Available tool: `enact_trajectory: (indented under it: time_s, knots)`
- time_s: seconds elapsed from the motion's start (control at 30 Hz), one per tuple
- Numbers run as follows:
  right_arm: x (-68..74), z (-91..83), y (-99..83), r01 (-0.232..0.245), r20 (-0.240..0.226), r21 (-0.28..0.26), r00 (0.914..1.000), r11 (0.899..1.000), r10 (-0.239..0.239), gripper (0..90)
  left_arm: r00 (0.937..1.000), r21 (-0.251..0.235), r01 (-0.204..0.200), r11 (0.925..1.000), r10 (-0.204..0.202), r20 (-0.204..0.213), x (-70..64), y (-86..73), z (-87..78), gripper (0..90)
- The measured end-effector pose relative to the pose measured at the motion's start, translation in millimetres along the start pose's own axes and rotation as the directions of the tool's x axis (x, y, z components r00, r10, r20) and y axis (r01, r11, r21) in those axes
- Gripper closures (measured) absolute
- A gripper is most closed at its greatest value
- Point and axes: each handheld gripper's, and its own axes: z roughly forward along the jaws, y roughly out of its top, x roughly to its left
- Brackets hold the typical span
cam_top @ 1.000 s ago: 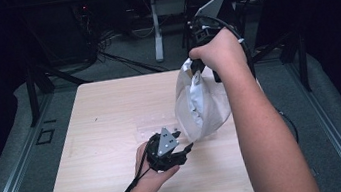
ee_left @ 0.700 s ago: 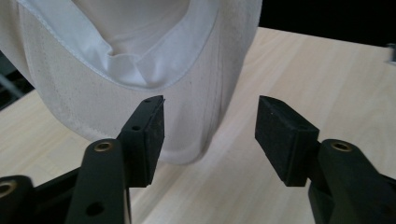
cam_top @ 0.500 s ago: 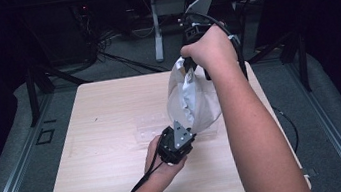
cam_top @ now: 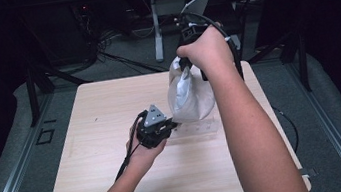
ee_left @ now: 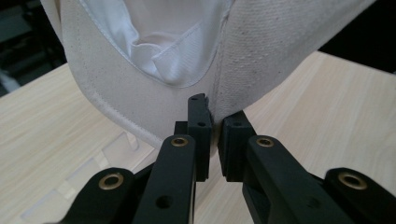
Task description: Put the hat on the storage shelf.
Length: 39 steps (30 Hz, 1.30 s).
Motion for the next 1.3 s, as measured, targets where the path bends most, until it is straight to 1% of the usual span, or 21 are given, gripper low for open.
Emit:
enact_trajectory:
  time_s: [0.03,0.2,0.23,0.27,0.33,0.37,0.4,0.43,0.5,0.53,0.6,0.67,0.73,0.8,0.87,0.9,1.03,1.13,1.2,1.27,1.3]
  knots:
    - [3.4,18.9,-4.2,-0.061,-0.056,-0.232,0.9972,0.971,0.049,81.9,1.0,0.005,0.002,1.0,-0.002,0.004,1.4,-0.4,0.2,85.0]
    - [4.4,23.8,-2.2,-0.05,-0.049,-0.227,0.998,0.973,0.04,81.9,0.9998,0.0,0.006,1.0,-0.006,0.02,4.3,-4.1,5.2,85.1]
    - [4.7,25.4,-1.5,-0.06,-0.052,-0.232,0.9974,0.971,0.049,81.9,0.9998,0.002,0.004,1.0,-0.004,0.02,4.5,-4.6,6.0,85.1]
    - [4.3,25.8,-0.9,-0.058,-0.054,-0.22,0.9974,0.974,0.048,81.9,0.9997,0.004,0.006,1.0,-0.006,0.025,4.7,-5.2,6.8,85.1]
    - [4.0,28.3,-0.3,-0.061,-0.055,-0.222,0.9972,0.973,0.05,81.9,0.9994,0.006,0.004,1.0,-0.004,0.034,6.0,-6.1,7.9,85.2]
    - [3.9,28.8,0.0,-0.063,-0.054,-0.219,0.9971,0.974,0.053,81.9,0.999,0.008,0.001,1.0,-0.001,0.044,8.0,-6.9,8.9,85.2]
    - [3.6,31.1,0.2,-0.063,-0.055,-0.233,0.9972,0.97,0.052,81.9,0.9984,0.005,0.0,1.0,-0.001,0.057,10.0,-7.6,9.9,85.2]
    - [3.1,31.2,0.4,-0.055,-0.047,-0.22,0.9978,0.974,0.045,81.9,0.9975,0.001,-0.003,1.0,0.003,0.07,12.8,-8.3,10.8,85.2]
    - [3.8,33.1,0.8,-0.061,-0.052,-0.228,0.9974,0.972,0.05,81.9,0.9953,-0.006,0.006,1.0,-0.006,0.096,18.3,-9.6,11.6,85.2]
    - [4.3,33.2,1.3,-0.064,-0.054,-0.217,0.9971,0.974,0.054,81.8,0.9943,-0.008,0.015,0.9999,-0.014,0.106,20.8,-10.2,11.6,85.2]
    - [4.3,34.8,2.1,-0.062,-0.057,-0.214,0.9971,0.975,0.051,81.8,0.9923,-0.014,0.032,0.9994,-0.03,0.12,25.4,-12.1,11.6,85.2]
    - [4.8,36.3,2.9,-0.06,-0.05,-0.212,0.9975,0.975,0.051,81.8,0.9917,-0.016,0.035,0.9993,-0.032,0.125,27.6,-13.7,11.4,85.2]
    - [5.8,38.2,3.3,-0.059,-0.057,-0.219,0.9973,0.974,0.047,81.8,0.9921,-0.02,0.043,0.9989,-0.04,0.119,29.0,-15.7,9.7,85.3]
    - [7.6,40.4,3.6,-0.053,-0.067,-0.217,0.997,0.975,0.039,81.8,0.9935,-0.017,0.06,0.9981,-0.058,0.098,28.6,-17.9,7.0,85.4]
    - [9.9,42.5,3.9,-0.053,-0.076,-0.215,0.9964,0.975,0.037,81.8,0.9951,-0.015,0.071,0.9974,-0.069,0.071,26.8,-20.4,4.5,85.7]
    - [10.4,43.2,4.0,-0.04,-0.07,-0.204,0.9972,0.978,0.026,81.8,0.9955,-0.013,0.076,0.997,-0.075,0.058,25.4,-21.7,3.1,85.7]
    - [17.4,47.3,4.2,-0.035,-0.094,-0.214,0.9955,0.976,0.015,81.8,0.9969,-0.011,0.078,0.9969,-0.078,-0.004,15.7,-25.1,-0.6,85.9]
    - [20.6,47.8,4.1,-0.015,-0.097,-0.203,0.9953,0.979,-0.005,81.8,0.9946,-0.016,0.097,0.9951,-0.098,-0.034,10.6,-27.0,-0.4,85.9]
    - [21.9,48.4,4.1,-0.012,-0.094,-0.204,0.9955,0.979,-0.007,81.8,0.9923,0.002,0.119,0.9929,-0.119,-0.036,9.7,-28.0,2.9,85.9]
    - [23.0,51.6,3.8,-0.013,-0.093,-0.214,0.9956,0.977,-0.007,81.7,0.9914,0.026,0.124,0.992,-0.123,-0.046,8.7,-29.8,7.1,85.9]
    - [22.9,53.5,3.7,-0.006,-0.084,-0.206,0.9964,0.978,-0.012,81.7,0.9911,0.031,0.126,0.9916,-0.124,-0.049,8.5,-30.4,8.4,85.9]
